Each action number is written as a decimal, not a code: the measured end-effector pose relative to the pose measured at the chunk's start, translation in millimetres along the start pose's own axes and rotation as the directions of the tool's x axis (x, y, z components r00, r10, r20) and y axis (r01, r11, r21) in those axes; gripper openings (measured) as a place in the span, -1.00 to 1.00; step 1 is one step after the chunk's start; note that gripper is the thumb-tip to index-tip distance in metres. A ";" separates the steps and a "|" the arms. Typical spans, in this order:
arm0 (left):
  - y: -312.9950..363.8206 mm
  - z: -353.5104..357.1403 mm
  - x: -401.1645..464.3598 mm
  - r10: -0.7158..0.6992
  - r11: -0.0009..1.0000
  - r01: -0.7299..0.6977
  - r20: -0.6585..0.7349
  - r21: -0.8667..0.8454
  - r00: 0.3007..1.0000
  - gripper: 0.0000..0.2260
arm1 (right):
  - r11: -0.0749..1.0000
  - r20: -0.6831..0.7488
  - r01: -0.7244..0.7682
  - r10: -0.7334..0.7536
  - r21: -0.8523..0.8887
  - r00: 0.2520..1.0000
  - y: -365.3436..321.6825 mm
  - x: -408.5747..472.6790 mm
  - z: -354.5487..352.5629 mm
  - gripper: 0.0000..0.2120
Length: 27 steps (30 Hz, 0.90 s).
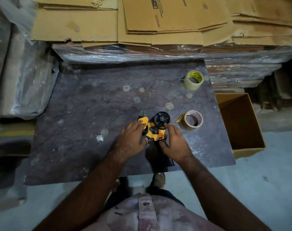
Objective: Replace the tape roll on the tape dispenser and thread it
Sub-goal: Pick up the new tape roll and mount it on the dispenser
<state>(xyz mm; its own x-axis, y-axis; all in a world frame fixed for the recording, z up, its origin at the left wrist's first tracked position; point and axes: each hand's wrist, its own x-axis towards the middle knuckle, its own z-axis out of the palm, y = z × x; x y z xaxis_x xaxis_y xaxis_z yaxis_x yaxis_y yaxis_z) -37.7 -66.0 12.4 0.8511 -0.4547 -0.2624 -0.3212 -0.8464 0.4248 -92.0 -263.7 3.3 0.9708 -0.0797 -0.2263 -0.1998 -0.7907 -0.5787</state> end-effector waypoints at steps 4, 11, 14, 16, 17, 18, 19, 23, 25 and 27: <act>15.1 -12.8 15.4 0.060 0.998 -0.061 -0.041 -0.016 0.997 -0.43 | 0.999 -0.106 -0.010 0.016 0.052 0.994 -0.2 -2.0 -13.8 -0.35; 69.9 -44.1 81.3 0.196 0.980 -0.200 -0.157 -0.008 0.968 -0.47 | 0.995 -0.253 -0.055 0.073 0.078 0.965 25.1 47.5 -86.1 -0.32; 102.8 -48.4 120.6 0.164 0.985 -0.170 -0.178 -0.020 0.970 -0.47 | 0.995 -0.236 -0.090 0.095 0.033 0.967 43.2 99.4 -113.2 -0.31; 122.2 -44.4 140.5 0.124 0.991 -0.131 -0.167 -0.032 0.978 -0.46 | 0.994 -0.200 -0.109 0.108 0.004 0.974 58.0 137.2 -121.5 -0.35; 127.8 -39.9 147.4 0.108 0.993 -0.115 -0.156 -0.035 0.982 -0.46 | 0.992 -0.176 -0.124 0.119 -0.016 0.977 66.6 156.7 -123.2 -0.37; 130.6 -35.0 151.8 0.094 0.994 -0.100 -0.149 -0.037 0.984 -0.46 | 0.988 -0.150 -0.147 0.139 -0.044 0.979 74.9 175.6 -124.1 -0.37; 130.8 -30.3 153.1 0.083 0.995 -0.090 -0.144 -0.042 0.986 -0.46 | 0.982 -0.123 -0.171 0.161 -0.074 0.979 83.4 193.2 -123.8 -0.37; 113.4 -9.2 146.7 0.039 0.990 -0.062 -0.187 -0.124 0.982 -0.50 | 0.965 -0.019 -0.227 0.226 -0.132 0.974 117.5 252.2 -110.7 -0.38; 104.0 -1.3 141.2 0.013 0.987 -0.046 -0.207 -0.156 0.978 -0.48 | 0.963 0.002 -0.242 0.244 -0.116 0.970 125.9 269.3 -106.1 -0.48; 97.3 2.4 137.5 -0.005 0.983 -0.033 -0.204 -0.181 0.979 -0.47 | 0.956 -0.037 -0.255 0.252 -0.144 0.967 123.3 272.3 -110.5 -0.59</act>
<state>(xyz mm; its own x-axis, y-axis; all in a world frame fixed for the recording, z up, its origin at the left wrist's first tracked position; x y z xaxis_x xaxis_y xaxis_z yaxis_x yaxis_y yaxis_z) 47.0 -211.5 15.5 0.9195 -0.3846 -0.0816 -0.2689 -0.7666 0.5832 162.4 -450.0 -43.1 0.8933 -0.2990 -0.3355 -0.4194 -0.8229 -0.3833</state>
